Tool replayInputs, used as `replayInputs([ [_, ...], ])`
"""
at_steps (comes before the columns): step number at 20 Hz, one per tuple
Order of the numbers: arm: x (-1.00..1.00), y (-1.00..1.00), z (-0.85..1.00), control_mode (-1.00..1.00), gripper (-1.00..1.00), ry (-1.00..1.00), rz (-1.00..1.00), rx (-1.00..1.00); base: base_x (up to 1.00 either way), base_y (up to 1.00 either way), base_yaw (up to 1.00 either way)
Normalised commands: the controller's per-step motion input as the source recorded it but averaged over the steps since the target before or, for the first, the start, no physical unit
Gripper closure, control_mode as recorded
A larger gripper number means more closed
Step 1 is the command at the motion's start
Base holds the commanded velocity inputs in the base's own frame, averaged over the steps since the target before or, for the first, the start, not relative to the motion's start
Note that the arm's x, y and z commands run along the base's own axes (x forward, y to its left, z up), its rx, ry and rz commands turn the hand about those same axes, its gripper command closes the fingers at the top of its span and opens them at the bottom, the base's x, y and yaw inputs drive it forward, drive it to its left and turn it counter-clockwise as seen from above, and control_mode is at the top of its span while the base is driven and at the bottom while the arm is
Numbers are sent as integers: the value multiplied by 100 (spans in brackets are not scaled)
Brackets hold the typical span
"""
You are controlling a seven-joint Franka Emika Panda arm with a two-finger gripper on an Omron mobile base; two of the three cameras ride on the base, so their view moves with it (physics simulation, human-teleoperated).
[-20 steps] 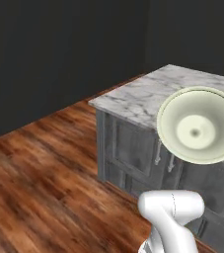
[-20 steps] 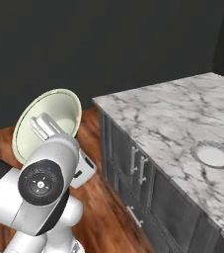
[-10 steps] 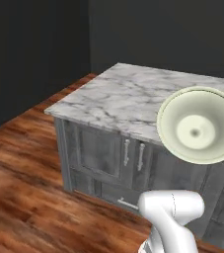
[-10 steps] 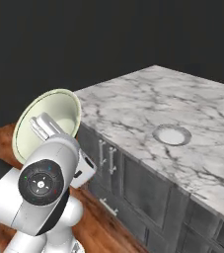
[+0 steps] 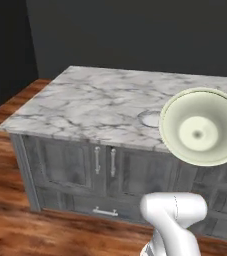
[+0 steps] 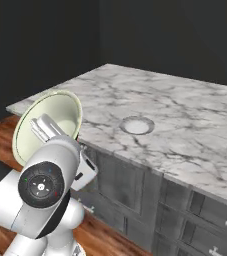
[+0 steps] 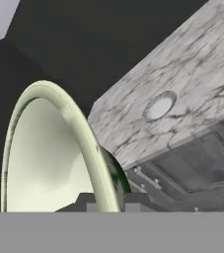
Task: Move the bowls from the cabinet to the plates on the dining table.
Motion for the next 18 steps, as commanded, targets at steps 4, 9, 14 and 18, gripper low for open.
replayInputs([
  [4, 0, 0, 0, 100, 100, 0, 0, 0, 0, -6, -45],
  [9, 0, 0, 0, 100, 100, 0, 0, 0, 0, -4, -44],
  [14, 0, 0, 0, 100, 100, 0, 0, 0, 0, -2, -43],
  [18, 0, 0, 0, 100, 100, 0, 0, 0, 0, -2, -42],
])
